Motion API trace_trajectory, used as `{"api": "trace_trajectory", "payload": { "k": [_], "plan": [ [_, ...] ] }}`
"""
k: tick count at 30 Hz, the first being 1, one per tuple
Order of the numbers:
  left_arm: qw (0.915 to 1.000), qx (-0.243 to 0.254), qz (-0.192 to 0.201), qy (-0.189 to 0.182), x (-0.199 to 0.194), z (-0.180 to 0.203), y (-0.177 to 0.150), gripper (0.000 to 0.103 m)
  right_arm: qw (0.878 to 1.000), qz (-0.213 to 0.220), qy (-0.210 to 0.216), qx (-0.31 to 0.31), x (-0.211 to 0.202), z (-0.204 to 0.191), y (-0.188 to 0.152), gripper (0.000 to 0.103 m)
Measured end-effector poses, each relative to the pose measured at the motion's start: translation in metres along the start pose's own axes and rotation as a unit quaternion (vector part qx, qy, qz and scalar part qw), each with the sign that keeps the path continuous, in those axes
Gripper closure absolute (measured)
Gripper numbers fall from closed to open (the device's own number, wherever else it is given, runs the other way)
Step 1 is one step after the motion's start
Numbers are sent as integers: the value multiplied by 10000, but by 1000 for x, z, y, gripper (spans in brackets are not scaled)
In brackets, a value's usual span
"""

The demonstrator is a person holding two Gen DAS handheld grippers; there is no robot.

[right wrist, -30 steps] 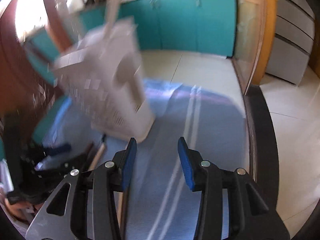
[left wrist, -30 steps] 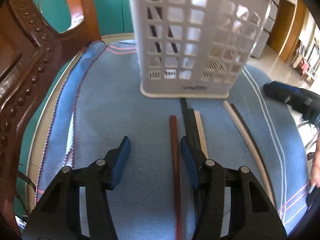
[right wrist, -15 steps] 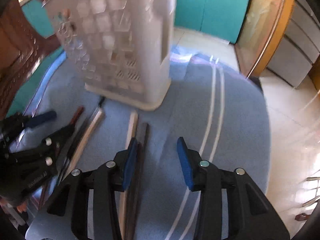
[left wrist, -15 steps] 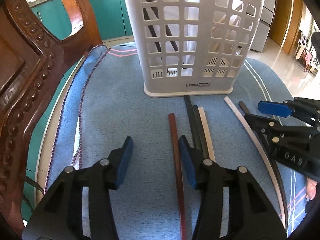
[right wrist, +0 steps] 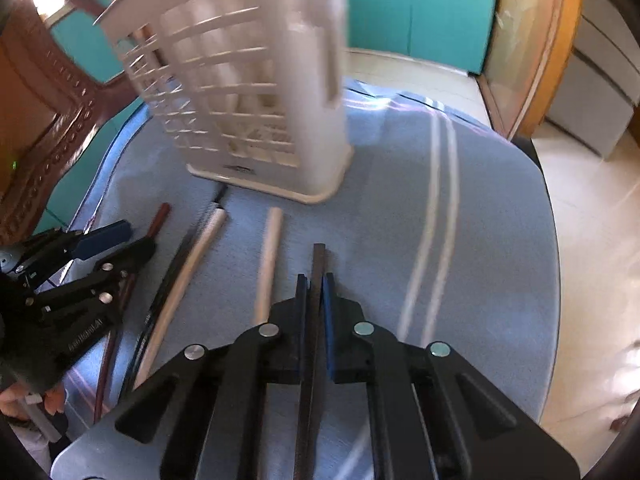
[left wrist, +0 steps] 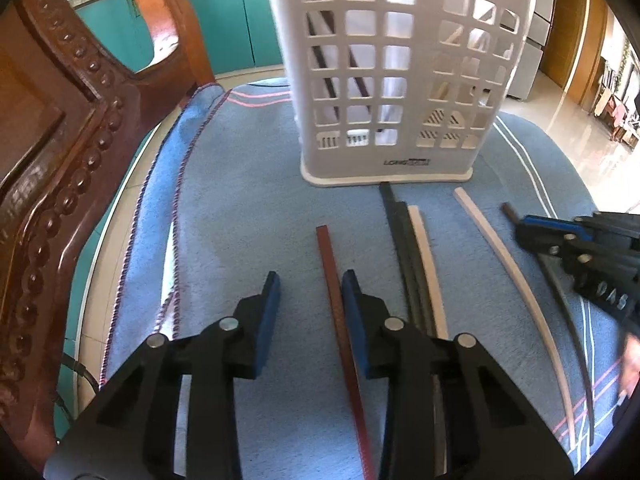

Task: Organize utensils
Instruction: 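Close the left tool on the reddish-brown chopstick while the right tool holds its chopstick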

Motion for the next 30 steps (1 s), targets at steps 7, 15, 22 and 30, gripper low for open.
{"api": "trace_trajectory", "payload": {
  "k": [7, 15, 22, 30],
  "plan": [
    [9999, -147, -6, 26, 1, -2, 0, 62, 9994, 130, -326, 77, 0, 4, 2, 94],
    [9997, -220, 4, 42, 3, -2, 5, 60, 9974, 200, -698, -48, -1, -9, -7, 90],
    [9997, -248, 6, 70, 4, -2, 7, 58, 9970, 210, -741, -45, -1, -6, -5, 81],
    [9996, -252, 7, 95, 3, 1, 8, 55, 9976, 216, -655, -7, -1, 0, -5, 81]
  ]
}}
Point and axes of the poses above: each gripper's, at about its wrist camera, not at the fingertips, and x roughly the way its jaws point, z to its right, y to its top, the point moved 3 cm from there along x, roughly the way its jaws point, and after that the axes turned 15 degrees about -z, right-handed, at the moved point
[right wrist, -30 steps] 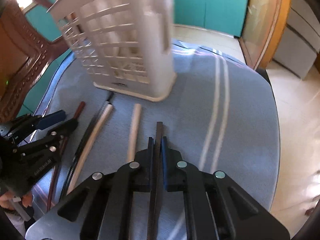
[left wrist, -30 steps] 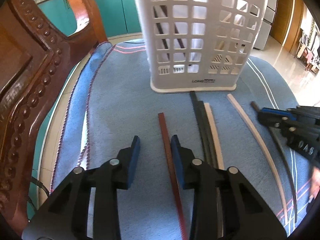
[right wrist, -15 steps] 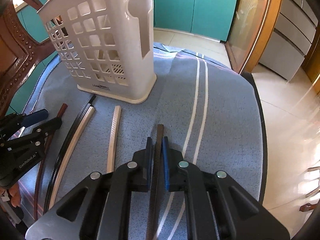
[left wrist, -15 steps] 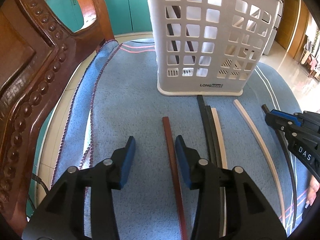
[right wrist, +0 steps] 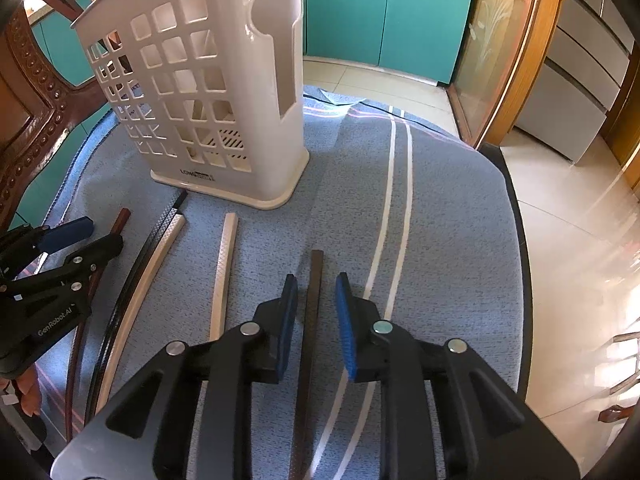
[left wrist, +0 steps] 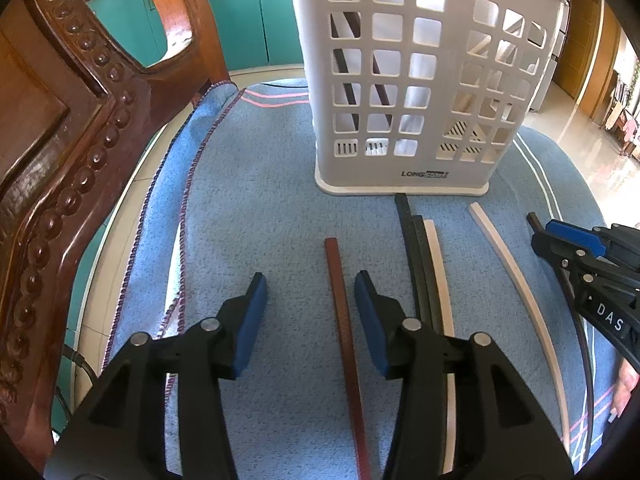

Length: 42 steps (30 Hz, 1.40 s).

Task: Organize utensils
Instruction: 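Close the left tool on the reddish-brown chopstick while the right tool holds its chopstick, then lift both chopsticks upright and carry them above the white basket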

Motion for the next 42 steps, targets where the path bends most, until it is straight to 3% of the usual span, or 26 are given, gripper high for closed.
{"api": "trace_trajectory", "payload": {
  "k": [8, 12, 14, 16, 34, 37, 39, 41, 42],
  "plan": [
    [10000, 29, 15, 31, 2, 0, 2, 55, 10000, 25, -17, -23, 0, 0, 1, 79],
    [9997, 86, -38, -241, 1, 2, 2, 73, 10000, 45, -32, -41, 0, -2, 1, 81],
    [9994, 143, -41, -323, 1, 5, 2, 83, 10000, 57, 39, -41, 0, -2, 0, 94],
    [9991, 198, -43, -361, 0, 7, 2, 93, 9999, 67, 79, -22, -1, -3, 0, 95],
    [9985, 276, -144, -461, -2, 12, -4, 93, 9990, -11, 268, -349, -7, -13, -7, 95],
    [9988, 221, -135, -420, -1, 12, -4, 87, 9992, 25, -14, -396, -7, -16, -7, 80],
    [9990, 211, -123, -387, -1, 9, -2, 82, 9992, 32, -47, -395, -7, -17, -8, 80],
    [9989, 223, -114, -385, 0, 8, -1, 82, 9992, 26, -13, -388, -7, -17, -8, 84],
    [9989, 228, -110, -398, 0, 5, 0, 83, 9992, 28, 69, -382, -7, -17, -8, 96]
  ]
}}
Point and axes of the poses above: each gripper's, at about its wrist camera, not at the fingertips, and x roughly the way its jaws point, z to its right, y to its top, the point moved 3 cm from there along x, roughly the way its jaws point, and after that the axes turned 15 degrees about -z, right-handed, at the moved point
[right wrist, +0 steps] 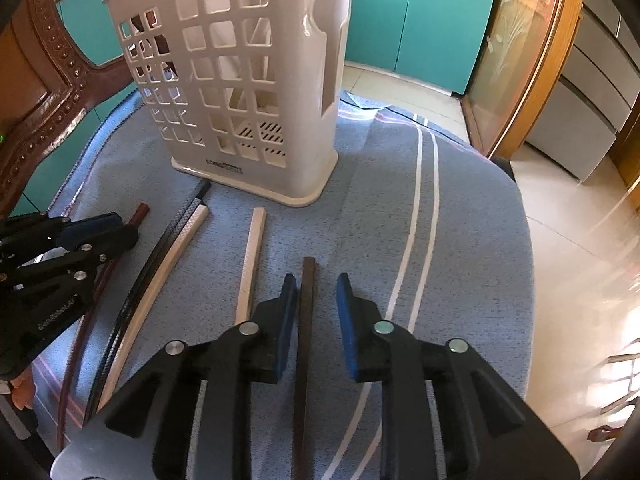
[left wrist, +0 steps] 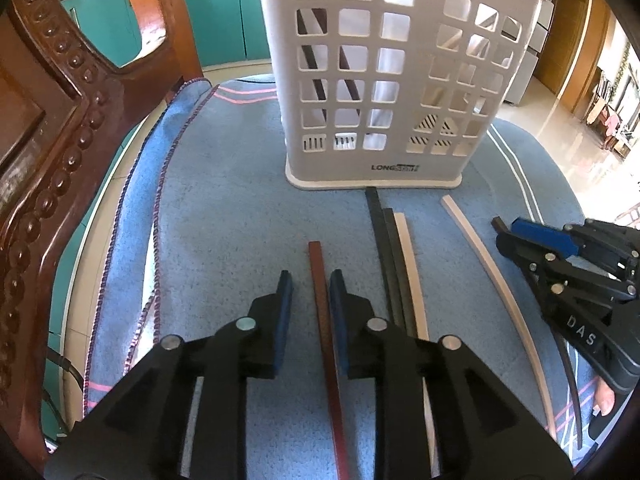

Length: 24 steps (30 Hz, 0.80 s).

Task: Organize utensils
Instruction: 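Lift both chopsticks upright and carry them above the white basket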

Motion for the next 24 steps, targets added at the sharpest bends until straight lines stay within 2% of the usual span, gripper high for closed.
{"api": "trace_trajectory", "payload": {
  "k": [1, 2, 3, 6, 9, 12, 16, 20, 24],
  "plan": [
    [10000, -7, 3, -47, 0, -1, 0, 84, 9999, -4, 123, -10, -1, 0, 0, 96],
    [10000, -11, 6, -80, 0, -2, 1, 92, 9999, 0, 156, 0, 0, 0, -1, 96],
    [9999, -21, 9, -113, 0, -4, 2, 95, 9998, 28, 210, 30, -1, 1, -2, 96],
    [9996, -129, 108, -234, -9, -16, 3, 96, 9982, 284, 524, 60, -20, 7, -1, 96],
    [9978, -195, 448, -457, -42, -27, 5, 96, 9918, 759, 1031, -6, -58, 13, -4, 96],
    [9917, -207, 1065, -687, -98, -37, 0, 96, 9810, 1263, 1464, -155, -102, 16, -10, 96],
    [9748, -231, 2022, -918, -177, -50, -6, 96, 9626, 1936, 1871, -295, -162, 21, -17, 96],
    [9564, -222, 2720, -1040, -232, -54, -6, 96, 9373, 2650, 2240, -333, -223, 27, -14, 96],
    [9281, -362, 3558, -1031, -281, -63, 4, 96, 9157, 3339, 2224, -250, -272, 36, 6, 96]
  ]
}}
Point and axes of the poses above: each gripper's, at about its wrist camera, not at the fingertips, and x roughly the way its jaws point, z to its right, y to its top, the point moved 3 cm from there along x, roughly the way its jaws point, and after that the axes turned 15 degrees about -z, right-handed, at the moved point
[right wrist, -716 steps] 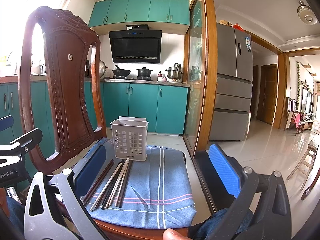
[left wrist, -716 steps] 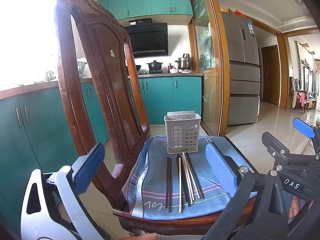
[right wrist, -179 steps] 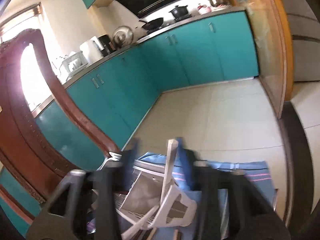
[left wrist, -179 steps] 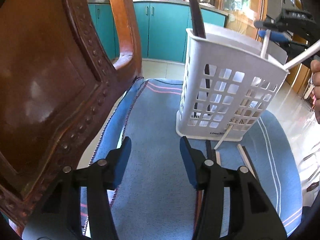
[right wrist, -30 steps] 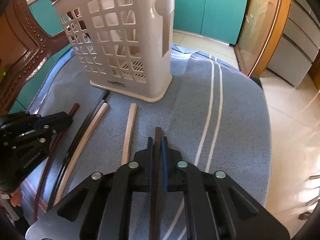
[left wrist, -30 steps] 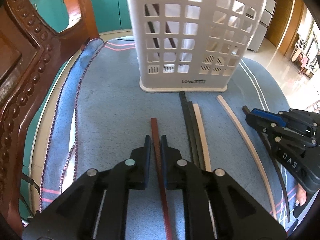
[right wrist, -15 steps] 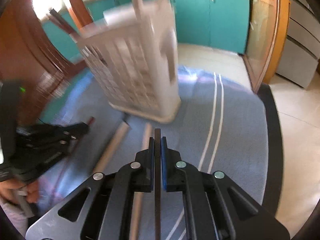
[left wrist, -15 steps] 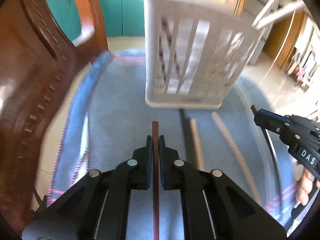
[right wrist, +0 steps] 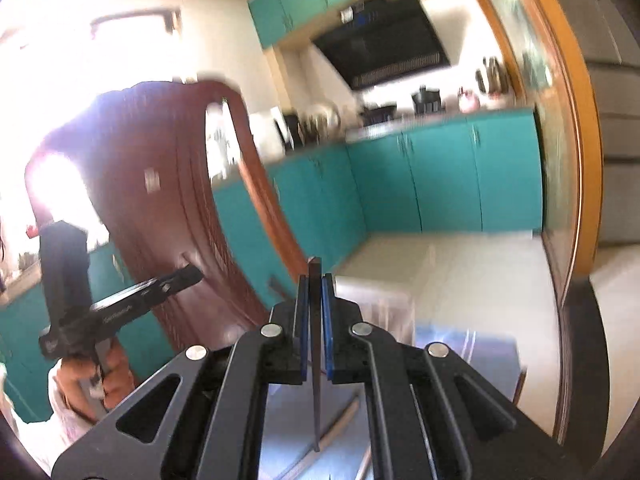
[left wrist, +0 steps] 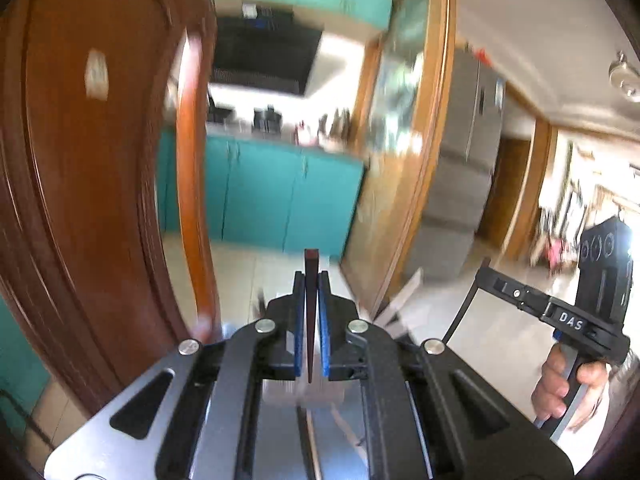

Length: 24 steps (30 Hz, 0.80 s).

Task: Organize utensils
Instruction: 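Lift both chopsticks upright and carry them above the white basket, then open both tools to drop the chopsticks into the basket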

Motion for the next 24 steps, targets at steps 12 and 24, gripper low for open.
{"api": "trace_trajectory", "payload": {
  "k": [12, 24],
  "plan": [
    [9948, -682, 746, -125, 10, -3, 45, 96, 9837, 1261, -1272, -179, 41, 25, 62, 96],
    [9897, -844, 963, 643, 68, -7, 47, 96, 9917, 509, -1177, -67, 102, 42, 34, 96]
  ]
}}
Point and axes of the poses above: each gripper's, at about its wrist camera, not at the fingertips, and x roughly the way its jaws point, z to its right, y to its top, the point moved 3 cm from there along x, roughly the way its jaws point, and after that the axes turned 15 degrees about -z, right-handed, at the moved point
